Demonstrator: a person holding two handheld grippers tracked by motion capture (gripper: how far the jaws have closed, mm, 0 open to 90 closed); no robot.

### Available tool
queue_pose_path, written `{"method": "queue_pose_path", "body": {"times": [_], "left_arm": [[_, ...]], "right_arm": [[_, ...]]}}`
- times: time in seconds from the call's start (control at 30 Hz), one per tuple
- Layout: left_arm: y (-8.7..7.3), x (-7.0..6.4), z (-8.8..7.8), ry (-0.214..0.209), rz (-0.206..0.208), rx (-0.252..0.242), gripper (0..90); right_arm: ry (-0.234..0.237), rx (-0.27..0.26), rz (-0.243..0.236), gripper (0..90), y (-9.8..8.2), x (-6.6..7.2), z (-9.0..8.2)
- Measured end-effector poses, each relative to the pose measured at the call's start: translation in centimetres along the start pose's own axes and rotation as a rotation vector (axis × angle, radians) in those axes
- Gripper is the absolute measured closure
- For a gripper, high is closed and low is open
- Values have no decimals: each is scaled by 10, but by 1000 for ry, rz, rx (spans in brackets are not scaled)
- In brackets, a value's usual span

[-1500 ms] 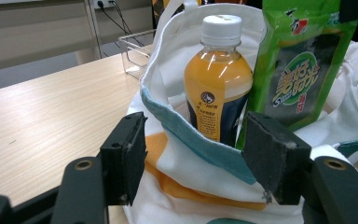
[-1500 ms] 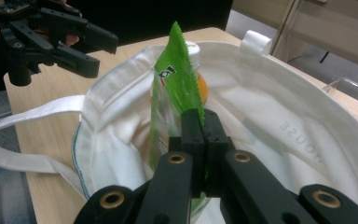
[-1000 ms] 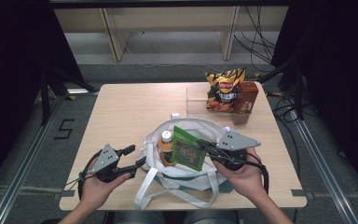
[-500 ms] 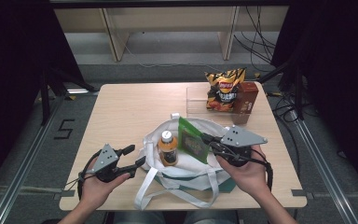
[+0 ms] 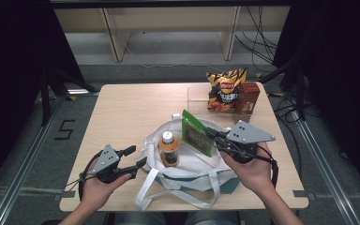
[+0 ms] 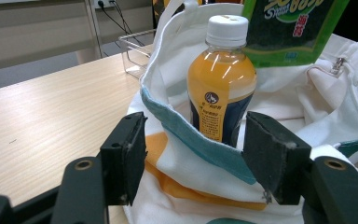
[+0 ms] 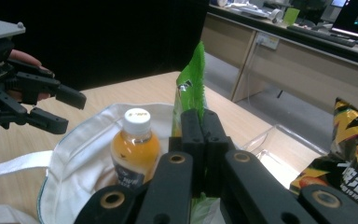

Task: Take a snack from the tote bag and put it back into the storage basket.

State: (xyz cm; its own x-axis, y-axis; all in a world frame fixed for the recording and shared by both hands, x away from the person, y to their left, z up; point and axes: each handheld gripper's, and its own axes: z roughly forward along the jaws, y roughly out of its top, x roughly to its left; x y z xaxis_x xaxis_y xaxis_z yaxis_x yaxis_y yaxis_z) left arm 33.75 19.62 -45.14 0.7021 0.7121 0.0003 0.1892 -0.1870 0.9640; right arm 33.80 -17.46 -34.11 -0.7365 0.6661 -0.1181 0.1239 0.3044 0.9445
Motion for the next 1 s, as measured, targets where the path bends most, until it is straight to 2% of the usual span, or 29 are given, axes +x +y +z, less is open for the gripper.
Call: {"method": "queue_pose_path", "body": {"times": [0.03, 0.07, 0.1, 0.13, 0.23, 0.27, 0.37, 0.4, 0.47, 0.53, 0.6, 0.63, 0.67, 0.73, 0.8, 0.83, 0.9, 0.93, 0.97, 1.0], "left_arm": [[0, 0, 0, -3, 0, -3, 387], [0, 0, 0, -2, -1, -3, 387], [0, 1, 0, -3, 5, -2, 387], [0, 1, 1, -3, 5, -2, 388], [0, 0, 1, -2, -4, 0, 387], [0, 0, 0, 3, -3, 5, 387], [0, -1, 0, 2, -3, 6, 387], [0, 0, 0, 2, -4, 6, 387], [0, 0, 0, 2, 5, 6, 387], [0, 0, 0, 2, 4, 5, 387], [0, 0, 0, 2, 5, 6, 387], [0, 0, 0, 2, 0, 5, 387], [0, 0, 0, 2, 0, 6, 388], [0, 0, 0, 3, -3, 5, 387], [0, 0, 1, -2, -3, -3, 388], [0, 1, 0, -2, 4, -3, 387], [0, 0, 0, -1, -1, -2, 387], [0, 0, 0, -2, -1, -2, 388], [0, 0, 0, -1, -2, -2, 388], [0, 0, 0, -1, -2, -2, 387]], "right_arm": [[-14, -16, -32, 900, 1, -3, 0], [-19, -19, -33, 900, 3, -3, -1], [-13, -10, -1, 900, 4, -2, -3], [-29, -23, -24, 900, 5, -4, -4], [-35, -37, -27, 900, 8, -6, -6], [-22, -29, -5, 900, 8, -5, -7], [-21, -37, -8, 900, 10, -6, -8], [-36, -47, -29, 900, 11, -8, -9], [-40, -56, -33, 900, 12, -9, -10], [-30, -48, -9, 900, 13, -8, -12], [-43, -54, -6, 900, 14, -8, -14], [-61, -66, -30, 900, 15, -10, -15], [-46, -55, -5, 900, 15, -9, -16], [-49, -64, -3, 900, 16, -9, -17], [-58, -71, -10, 900, 17, -10, -18], [-71, -83, -41, 900, 18, -13, -19], [-75, -86, -32, 900, 18, -13, -20], [-66, -68, -8, 900, 19, -12, -21], [-71, -80, -8, 900, 19, -13, -22], [-89, -94, -44, 900, 20, -15, -22]]}}
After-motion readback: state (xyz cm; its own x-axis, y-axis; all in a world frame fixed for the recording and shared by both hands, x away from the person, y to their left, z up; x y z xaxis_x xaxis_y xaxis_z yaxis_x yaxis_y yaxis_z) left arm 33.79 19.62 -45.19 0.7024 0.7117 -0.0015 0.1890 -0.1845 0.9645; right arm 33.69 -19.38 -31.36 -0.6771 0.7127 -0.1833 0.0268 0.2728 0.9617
